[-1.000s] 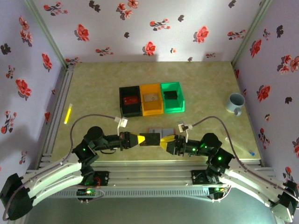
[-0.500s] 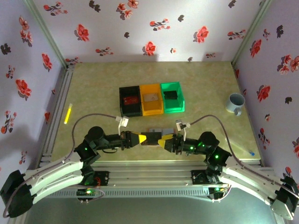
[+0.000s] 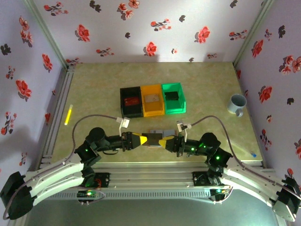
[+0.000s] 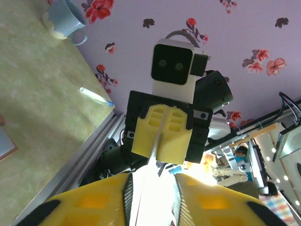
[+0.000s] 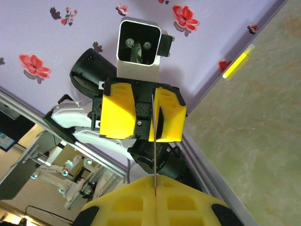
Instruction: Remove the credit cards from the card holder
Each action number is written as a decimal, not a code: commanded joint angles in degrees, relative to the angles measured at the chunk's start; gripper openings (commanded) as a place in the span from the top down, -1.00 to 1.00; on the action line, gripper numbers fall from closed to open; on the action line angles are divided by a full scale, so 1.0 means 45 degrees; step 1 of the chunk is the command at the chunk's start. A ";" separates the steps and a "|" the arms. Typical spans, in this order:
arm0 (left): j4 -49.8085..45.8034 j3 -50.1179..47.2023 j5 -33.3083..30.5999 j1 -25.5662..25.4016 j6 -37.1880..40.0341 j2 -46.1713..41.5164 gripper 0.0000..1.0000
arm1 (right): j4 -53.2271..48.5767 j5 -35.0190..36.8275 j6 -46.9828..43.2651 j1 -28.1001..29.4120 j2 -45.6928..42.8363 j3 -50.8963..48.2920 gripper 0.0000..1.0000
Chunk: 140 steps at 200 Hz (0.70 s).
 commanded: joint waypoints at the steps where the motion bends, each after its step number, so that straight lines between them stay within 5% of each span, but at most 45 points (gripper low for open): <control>1: -0.1193 0.0912 -0.0097 0.0119 0.0883 -0.0449 0.19 | -0.0662 0.0255 -0.0511 -0.0005 -0.0160 0.0532 1.00; 13: -0.2396 0.1473 -0.0049 0.0373 0.1346 -0.0680 -0.09 | -0.1059 0.0455 -0.0674 -0.0027 -0.0195 0.0659 1.00; 52: -0.7987 0.4975 0.0353 0.2108 0.4043 -0.1076 -0.56 | -0.2826 0.1035 -0.1400 -0.0082 -0.0634 0.1330 1.00; 83: -1.2366 0.8359 -0.0810 0.3554 0.6663 -0.0427 -0.98 | -0.4488 0.1632 -0.2009 -0.0265 -0.1410 0.1989 1.00; 140: -1.3957 0.9390 -0.5510 0.5484 0.8310 0.0319 -0.99 | -0.8107 0.2854 -0.2988 -0.1316 -0.1324 0.4006 1.00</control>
